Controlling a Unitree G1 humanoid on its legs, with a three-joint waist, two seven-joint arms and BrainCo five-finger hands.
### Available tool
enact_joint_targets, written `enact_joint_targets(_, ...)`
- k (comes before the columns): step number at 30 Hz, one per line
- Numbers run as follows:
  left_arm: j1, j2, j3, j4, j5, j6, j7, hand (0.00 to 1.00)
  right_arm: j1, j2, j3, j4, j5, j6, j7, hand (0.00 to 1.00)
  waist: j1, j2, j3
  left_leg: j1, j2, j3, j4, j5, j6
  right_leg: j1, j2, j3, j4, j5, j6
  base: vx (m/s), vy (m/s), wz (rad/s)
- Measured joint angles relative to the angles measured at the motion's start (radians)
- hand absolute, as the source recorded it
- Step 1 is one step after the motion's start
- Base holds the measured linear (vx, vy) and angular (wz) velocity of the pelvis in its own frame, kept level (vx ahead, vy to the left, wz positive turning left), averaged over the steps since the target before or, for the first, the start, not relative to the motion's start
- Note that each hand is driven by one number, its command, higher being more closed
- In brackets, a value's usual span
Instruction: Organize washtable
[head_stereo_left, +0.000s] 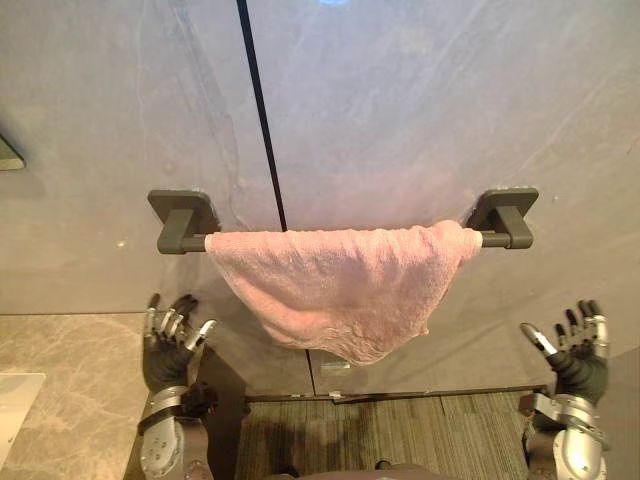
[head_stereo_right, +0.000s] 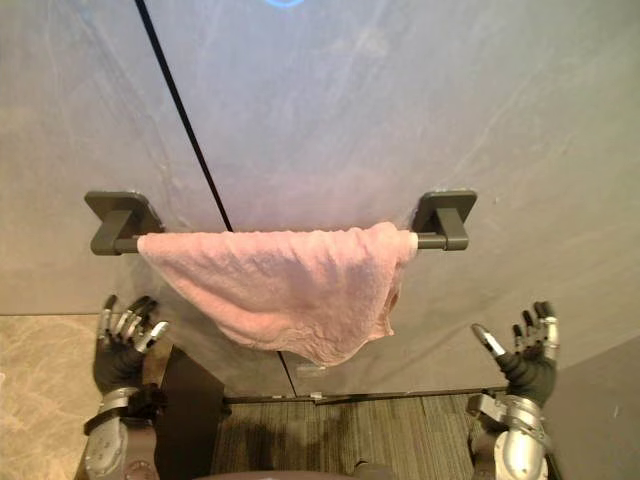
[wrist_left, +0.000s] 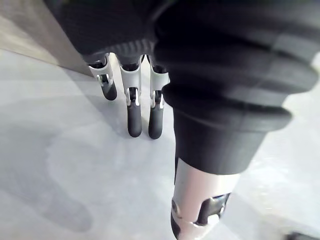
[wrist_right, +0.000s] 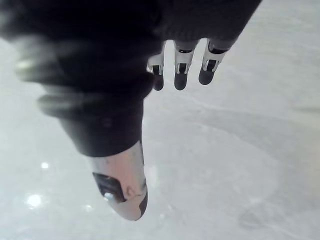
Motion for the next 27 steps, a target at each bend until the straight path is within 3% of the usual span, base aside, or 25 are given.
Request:
enact_joint_targets(5, -0.005, 0.0, 0.057, -0.165, -0.002, -0.032, 0.016, 0.0, -0.071, -0.004, -0.083, -0.104, -0.02, -0.004, -0.026, 0.0, -0.001, -0.002, -0.013, 0.017, -0.001, -0.001, 0.001, -0.004, 0.0, 0.017, 0.0, 0.003, 0.0, 0.0, 0.0, -0.01, -0.003, 0.0)
enact_joint_targets(9, -0.045, 0.018, 0.135, -0.336, -0.013, -0.087, 0.017, 0.0, -0.169, -0.059, -0.125, -0.209, 0.016, -0.067, -0.022, 0.0, -0.003, 0.003, -0.017, 0.029, -0.005, 0.0, 0.016, -0.011, 0.002, 0.028, 0.001, 0.009, 0.007, 0.0, 0.0, -0.06, -0.012, -0.04)
enact_joint_targets(12, -0.052, 0.061, 0.123, -0.448, -0.035, -0.123, 0.011, 0.0, -0.273, -0.143, -0.079, -0.274, 0.104, -0.148, 0.025, 0.0, -0.008, 0.017, -0.034, 0.032, -0.006, 0.004, 0.019, -0.012, 0.003, 0.026, 0.002, 0.019, 0.008, 0.0, 0.001, -0.08, -0.012, -0.06)
enact_joint_targets(14, -0.059, 0.08, 0.103, -0.482, -0.054, -0.131, -0.002, 0.0, -0.31, -0.177, -0.033, -0.282, 0.153, -0.171, 0.055, 0.0, -0.007, 0.022, -0.042, 0.033, -0.006, 0.005, 0.019, -0.012, 0.003, 0.025, 0.002, 0.021, 0.008, 0.0, 0.001, -0.07, -0.014, -0.02)
enact_joint_targets(16, -0.083, 0.104, 0.046, -0.511, -0.099, -0.131, -0.03, 0.0, -0.336, -0.209, 0.045, -0.295, 0.216, -0.187, 0.095, 0.0, -0.004, 0.026, -0.048, 0.034, -0.006, 0.004, 0.019, -0.011, 0.003, 0.025, 0.003, 0.021, 0.008, 0.001, 0.0, -0.04, -0.015, 0.01)
enact_joint_targets(19, -0.106, 0.166, -0.125, -0.553, -0.22, -0.135, -0.121, 0.0, -0.399, -0.263, 0.255, -0.307, 0.333, -0.195, 0.187, 0.0, -0.004, 0.026, -0.054, 0.034, -0.008, 0.004, 0.021, -0.011, 0.003, 0.026, 0.004, 0.021, 0.008, 0.002, 0.0, -0.01, -0.005, 0.0)
enact_joint_targets(21, -0.129, 0.231, -0.302, -0.551, -0.327, -0.103, -0.204, 0.0, -0.438, -0.301, 0.462, -0.307, 0.441, -0.187, 0.268, 0.0, -0.004, 0.028, -0.056, 0.034, -0.009, 0.004, 0.025, -0.011, 0.003, 0.027, 0.005, 0.022, 0.008, 0.003, 0.0, 0.0, 0.0, 0.0)
enact_joint_targets(24, -0.149, 0.305, -0.469, -0.514, -0.465, -0.037, -0.297, 0.0, -0.471, -0.368, 0.667, -0.304, 0.559, -0.125, 0.357, 0.0, -0.003, 0.03, -0.057, 0.04, -0.009, 0.006, 0.028, -0.011, 0.003, 0.031, 0.005, 0.023, 0.009, 0.005, 0.0, 0.0, 0.0, 0.0)
enact_joint_targets(27, -0.161, 0.375, -0.55, -0.456, -0.543, 0.017, -0.34, 0.0, -0.48, -0.422, 0.74, -0.301, 0.63, -0.07, 0.416, 0.0, -0.003, 0.011, -0.049, 0.052, -0.009, 0.006, 0.027, -0.011, 0.003, 0.045, 0.005, 0.024, 0.008, 0.005, 0.0, -0.02, -0.008, 0.0)
